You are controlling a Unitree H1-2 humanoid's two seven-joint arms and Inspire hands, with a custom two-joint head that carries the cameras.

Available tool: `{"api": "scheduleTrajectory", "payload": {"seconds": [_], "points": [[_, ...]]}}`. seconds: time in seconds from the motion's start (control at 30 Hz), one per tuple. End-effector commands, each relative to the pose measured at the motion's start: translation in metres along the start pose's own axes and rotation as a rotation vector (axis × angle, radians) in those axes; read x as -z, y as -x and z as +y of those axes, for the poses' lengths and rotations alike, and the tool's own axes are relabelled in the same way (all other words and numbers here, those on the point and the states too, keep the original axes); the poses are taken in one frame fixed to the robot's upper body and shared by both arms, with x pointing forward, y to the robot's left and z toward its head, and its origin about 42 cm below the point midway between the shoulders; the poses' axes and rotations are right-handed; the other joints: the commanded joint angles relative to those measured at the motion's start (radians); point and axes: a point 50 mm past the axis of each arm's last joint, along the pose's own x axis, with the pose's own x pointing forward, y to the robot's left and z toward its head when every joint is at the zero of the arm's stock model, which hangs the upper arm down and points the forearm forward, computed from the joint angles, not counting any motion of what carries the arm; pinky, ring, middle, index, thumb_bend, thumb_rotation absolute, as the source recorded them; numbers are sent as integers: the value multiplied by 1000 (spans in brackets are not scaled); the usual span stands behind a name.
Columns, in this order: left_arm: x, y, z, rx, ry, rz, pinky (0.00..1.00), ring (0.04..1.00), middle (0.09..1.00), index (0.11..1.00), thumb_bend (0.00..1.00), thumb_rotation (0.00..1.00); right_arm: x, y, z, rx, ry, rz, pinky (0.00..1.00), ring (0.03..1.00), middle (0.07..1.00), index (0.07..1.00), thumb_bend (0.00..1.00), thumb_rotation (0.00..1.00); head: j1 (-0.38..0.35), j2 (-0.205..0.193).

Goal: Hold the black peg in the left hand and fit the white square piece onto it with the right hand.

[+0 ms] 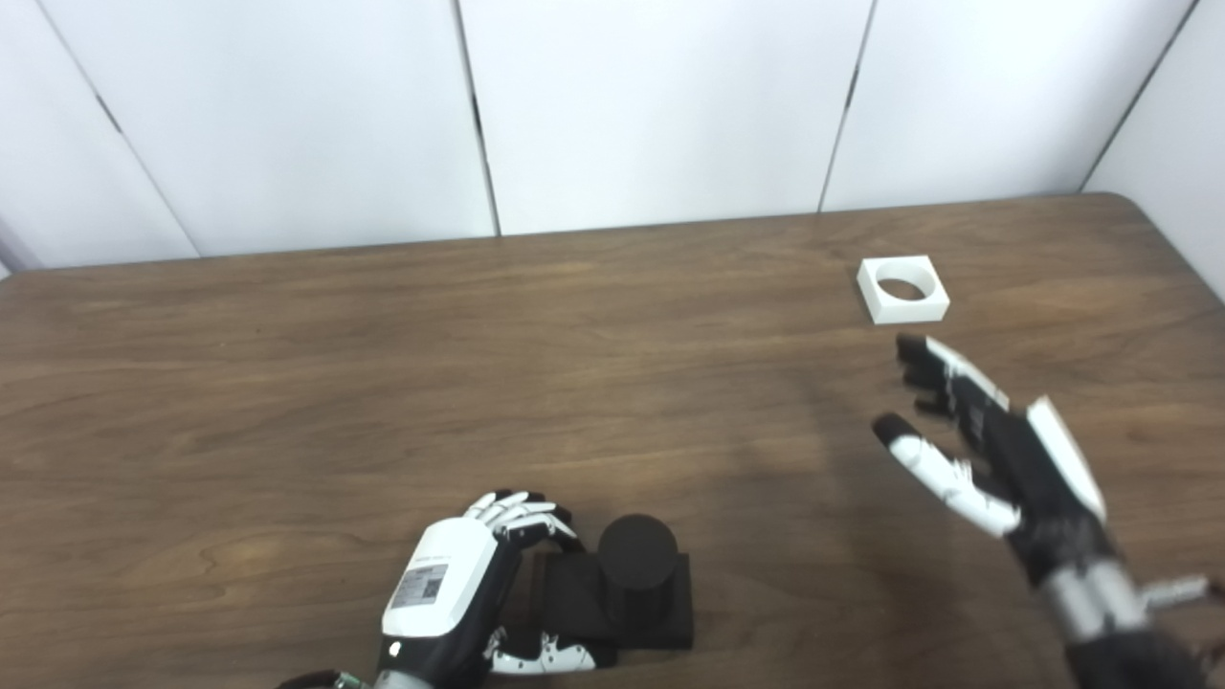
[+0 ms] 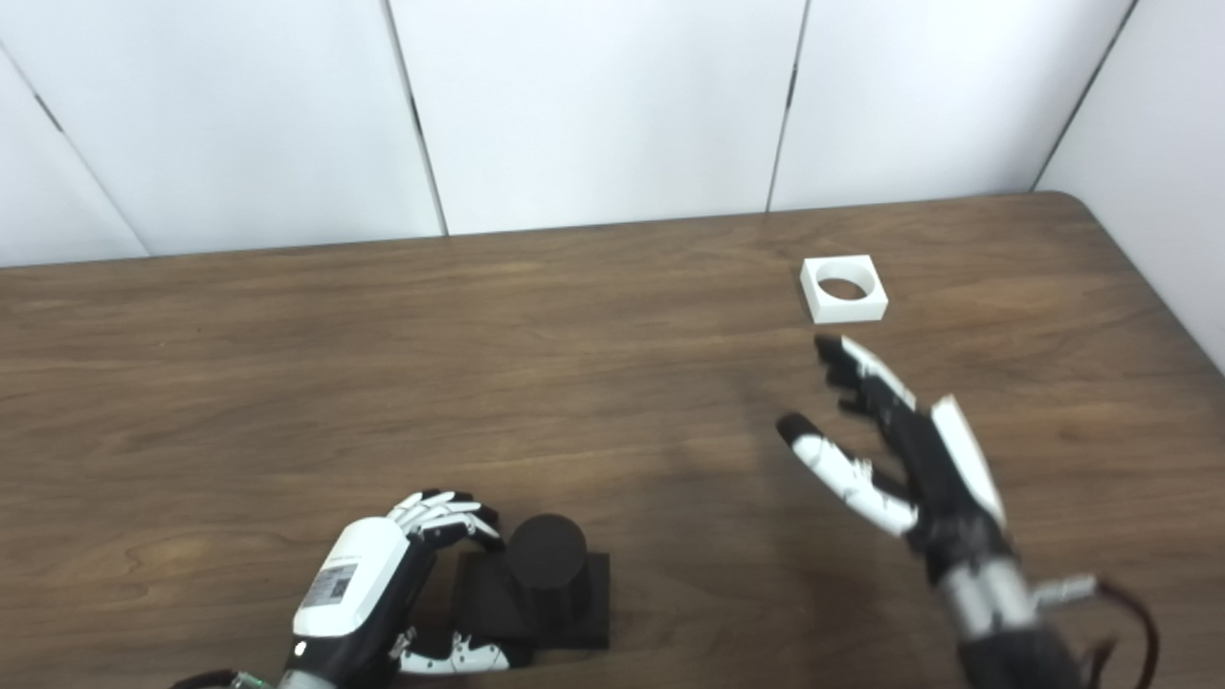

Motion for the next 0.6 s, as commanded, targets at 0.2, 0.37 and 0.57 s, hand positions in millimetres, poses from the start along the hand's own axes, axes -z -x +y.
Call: {"api": "scheduleTrajectory", "payload": {"seconds": [0.2, 0.37, 0.57], "points": [[9, 4, -6, 28, -8, 12, 873, 838, 761, 485, 520, 44, -27, -57, -50, 30, 388, -93, 904, 966, 943, 856, 776, 262, -62, -14], [10, 5, -5, 24, 0, 8, 869, 833, 758, 485, 519, 44, -26, -93, -65, 34, 528, -75, 957, 999, 972, 864, 893, 173, -96, -18], [13, 7, -3, 23, 4, 13, 870, 831, 759, 485, 519, 44, -15, -140, -73, 18, 639, -24, 1000, 1000, 989, 881, 929, 195, -123, -26]]}}
